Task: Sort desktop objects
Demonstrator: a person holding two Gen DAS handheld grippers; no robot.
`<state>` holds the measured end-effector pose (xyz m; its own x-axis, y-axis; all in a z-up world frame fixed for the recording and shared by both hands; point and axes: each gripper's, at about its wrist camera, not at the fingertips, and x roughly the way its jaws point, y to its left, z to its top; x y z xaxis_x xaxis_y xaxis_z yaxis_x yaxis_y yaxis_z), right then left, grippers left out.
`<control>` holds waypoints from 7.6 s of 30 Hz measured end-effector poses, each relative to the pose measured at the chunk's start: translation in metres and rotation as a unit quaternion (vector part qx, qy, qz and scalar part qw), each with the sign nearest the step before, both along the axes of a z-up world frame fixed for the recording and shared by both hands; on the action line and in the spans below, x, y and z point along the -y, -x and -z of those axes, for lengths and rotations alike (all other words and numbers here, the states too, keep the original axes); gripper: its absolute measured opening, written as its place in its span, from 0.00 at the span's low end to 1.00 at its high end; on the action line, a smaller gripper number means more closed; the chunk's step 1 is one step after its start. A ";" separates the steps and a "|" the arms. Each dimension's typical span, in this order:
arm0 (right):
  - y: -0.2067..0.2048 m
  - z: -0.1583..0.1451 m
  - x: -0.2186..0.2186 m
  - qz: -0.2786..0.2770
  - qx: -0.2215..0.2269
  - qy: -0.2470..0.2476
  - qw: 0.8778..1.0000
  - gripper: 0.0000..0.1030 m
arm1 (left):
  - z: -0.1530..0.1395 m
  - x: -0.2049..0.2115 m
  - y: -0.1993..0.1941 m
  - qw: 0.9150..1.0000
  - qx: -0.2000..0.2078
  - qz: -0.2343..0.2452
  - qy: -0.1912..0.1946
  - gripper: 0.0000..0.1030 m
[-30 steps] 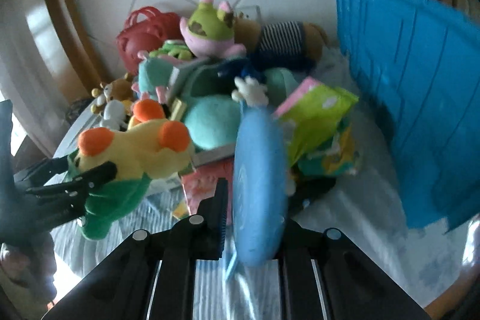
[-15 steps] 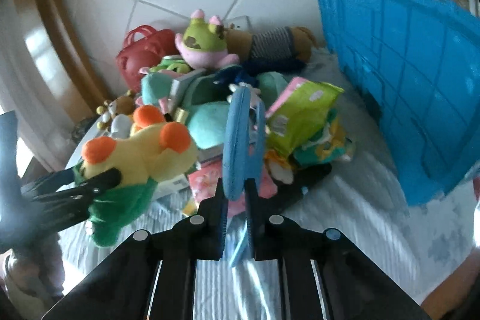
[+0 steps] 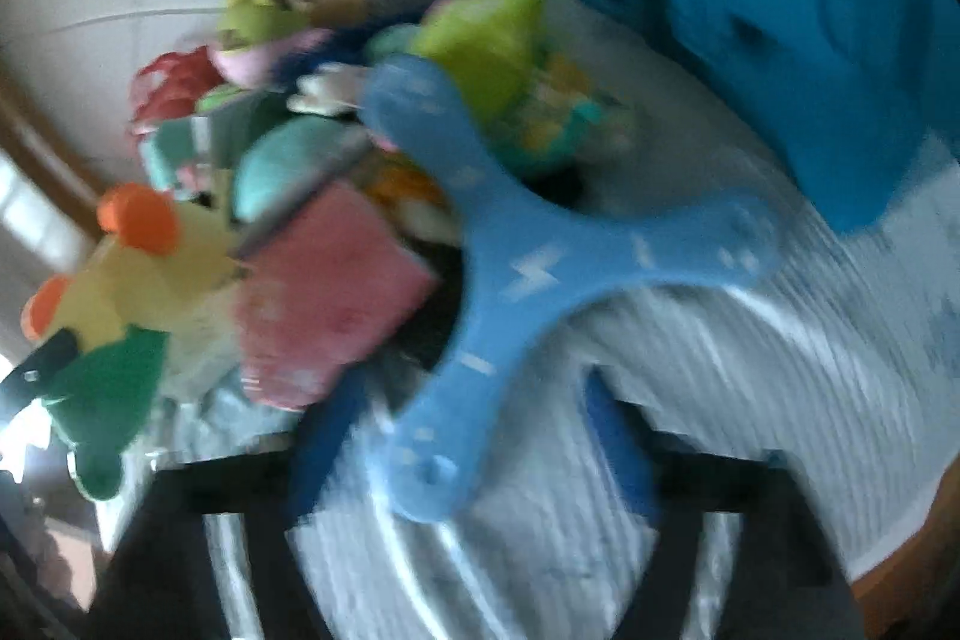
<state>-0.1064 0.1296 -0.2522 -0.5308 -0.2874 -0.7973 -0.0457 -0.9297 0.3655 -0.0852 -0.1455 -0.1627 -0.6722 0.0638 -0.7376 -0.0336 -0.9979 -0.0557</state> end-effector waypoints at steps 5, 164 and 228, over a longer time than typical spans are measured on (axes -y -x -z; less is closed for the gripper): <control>0.010 0.025 0.001 0.031 0.023 -0.015 0.999 0.76 | 0.015 0.011 0.010 1.000 0.008 -0.018 -0.004 0.77; 0.030 -0.342 -0.267 0.081 -0.331 -0.171 0.925 0.85 | -0.232 -0.356 0.122 0.968 -0.191 0.154 -0.058 0.77; 0.048 -0.335 -0.192 0.004 -0.287 -0.122 0.950 1.00 | -0.218 -0.250 0.093 0.986 -0.143 0.085 -0.025 1.00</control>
<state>-0.1540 0.3221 0.0828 -0.8997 -0.1257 -0.4180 0.0895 -0.9904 0.1053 -0.1780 0.1050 0.0553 -0.8287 0.2246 -0.5126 -0.2212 -0.9728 -0.0686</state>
